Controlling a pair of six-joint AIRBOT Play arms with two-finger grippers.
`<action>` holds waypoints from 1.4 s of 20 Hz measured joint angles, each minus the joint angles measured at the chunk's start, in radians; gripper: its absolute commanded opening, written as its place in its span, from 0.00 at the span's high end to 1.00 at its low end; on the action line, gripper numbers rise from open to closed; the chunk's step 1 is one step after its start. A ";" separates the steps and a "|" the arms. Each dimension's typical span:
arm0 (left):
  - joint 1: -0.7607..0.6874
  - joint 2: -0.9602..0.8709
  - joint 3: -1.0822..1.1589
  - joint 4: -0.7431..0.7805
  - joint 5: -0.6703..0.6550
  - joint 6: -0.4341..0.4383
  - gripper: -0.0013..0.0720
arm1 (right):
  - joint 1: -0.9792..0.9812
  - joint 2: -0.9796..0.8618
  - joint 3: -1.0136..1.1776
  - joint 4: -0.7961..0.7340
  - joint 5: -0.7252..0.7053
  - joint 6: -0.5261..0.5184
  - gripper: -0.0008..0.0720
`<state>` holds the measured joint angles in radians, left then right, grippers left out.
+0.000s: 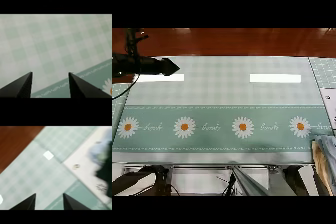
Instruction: Fold the shirts.
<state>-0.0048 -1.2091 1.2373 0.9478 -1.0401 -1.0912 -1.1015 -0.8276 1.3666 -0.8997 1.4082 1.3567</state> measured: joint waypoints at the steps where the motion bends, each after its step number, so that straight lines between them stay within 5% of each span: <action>1: -0.029 0.000 0.002 0.036 -0.033 -0.016 0.24 | 0.100 -0.018 0.000 -0.023 -0.006 -0.008 0.39; 3: -0.102 0.000 0.004 0.137 -0.096 -0.063 0.08 | 0.323 -0.064 0.000 -0.122 -0.010 -0.021 0.18; 8: -0.271 0.000 0.006 0.462 -0.194 -0.250 0.00 | 0.790 -0.229 -0.003 -0.493 0.083 0.015 0.16; 11: -0.308 0.000 0.006 0.570 -0.202 -0.377 0.00 | 0.928 -0.303 -0.032 -0.591 0.116 0.042 0.16; 16: -0.326 0.000 0.006 0.635 -0.208 -0.459 0.01 | 1.019 -0.342 -0.079 -0.594 0.075 0.071 0.16; 28: -0.330 0.000 0.006 0.656 -0.206 -0.484 0.01 | 1.041 -0.351 -0.092 -0.577 0.053 0.080 0.16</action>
